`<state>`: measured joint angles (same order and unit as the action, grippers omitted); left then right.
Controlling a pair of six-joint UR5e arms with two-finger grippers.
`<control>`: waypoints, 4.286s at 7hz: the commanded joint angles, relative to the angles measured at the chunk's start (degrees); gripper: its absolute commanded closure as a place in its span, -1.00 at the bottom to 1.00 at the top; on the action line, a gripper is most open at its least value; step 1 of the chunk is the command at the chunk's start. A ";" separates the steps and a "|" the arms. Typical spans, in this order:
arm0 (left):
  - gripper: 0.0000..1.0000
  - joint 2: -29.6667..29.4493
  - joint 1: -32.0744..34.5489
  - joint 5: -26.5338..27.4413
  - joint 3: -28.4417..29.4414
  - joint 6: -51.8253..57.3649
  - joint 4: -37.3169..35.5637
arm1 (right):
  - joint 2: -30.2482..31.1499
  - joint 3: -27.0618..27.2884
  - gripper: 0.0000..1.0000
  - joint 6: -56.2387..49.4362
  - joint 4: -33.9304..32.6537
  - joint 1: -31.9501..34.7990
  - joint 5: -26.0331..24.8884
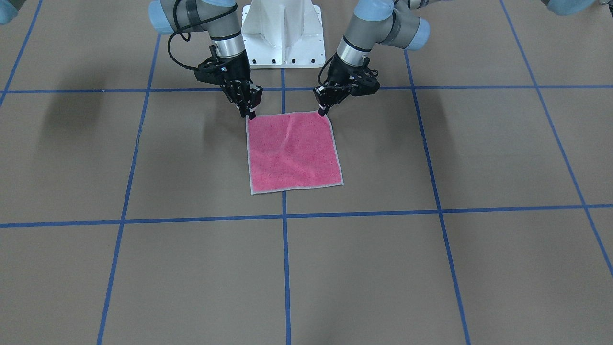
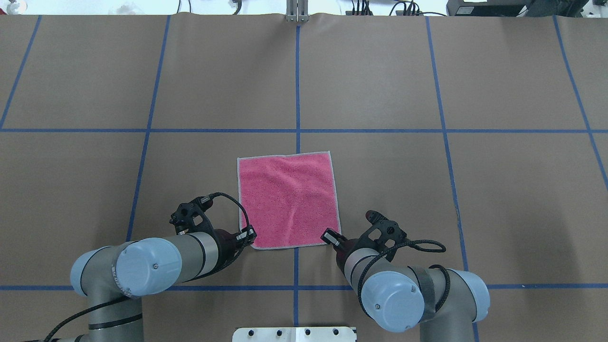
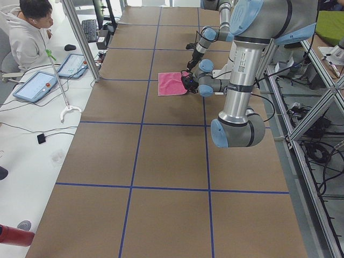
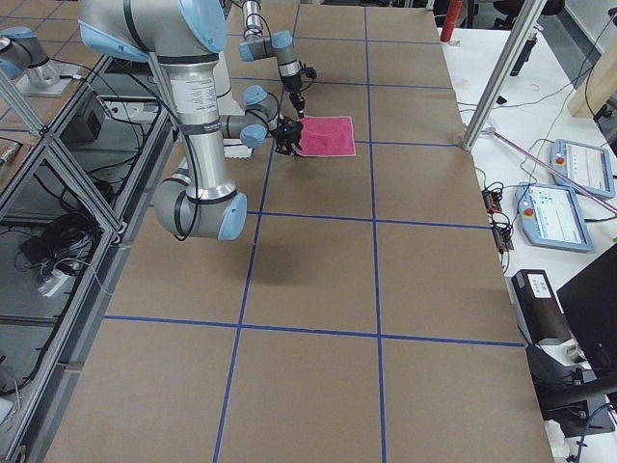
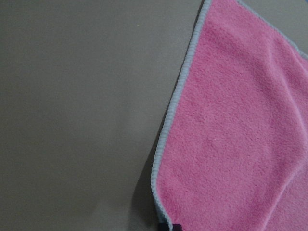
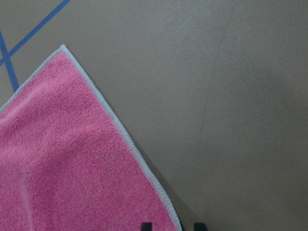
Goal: Fold towel twice with both arms
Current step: 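Close both grippers on the near corners of the pink towel, then lift the near edge with both grippers and fold it over toward the far edge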
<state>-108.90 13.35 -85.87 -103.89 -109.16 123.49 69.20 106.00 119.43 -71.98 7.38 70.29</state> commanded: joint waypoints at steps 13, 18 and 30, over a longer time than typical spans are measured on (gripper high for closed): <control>1.00 0.70 0.72 -0.96 -4.22 2.02 -0.09 | 1.11 10.50 1.00 -1.40 -6.29 0.28 -1.47; 1.00 0.35 4.75 -4.39 -4.66 4.48 -0.44 | 0.58 8.28 1.00 -1.66 -7.73 1.22 -1.56; 1.00 -6.06 11.96 -4.48 3.94 4.75 -1.23 | -6.27 -0.01 1.00 -4.47 -7.38 11.60 -0.07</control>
<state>-114.39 25.08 -90.35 -100.98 -104.41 122.26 62.98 106.09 114.97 -79.36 18.93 70.23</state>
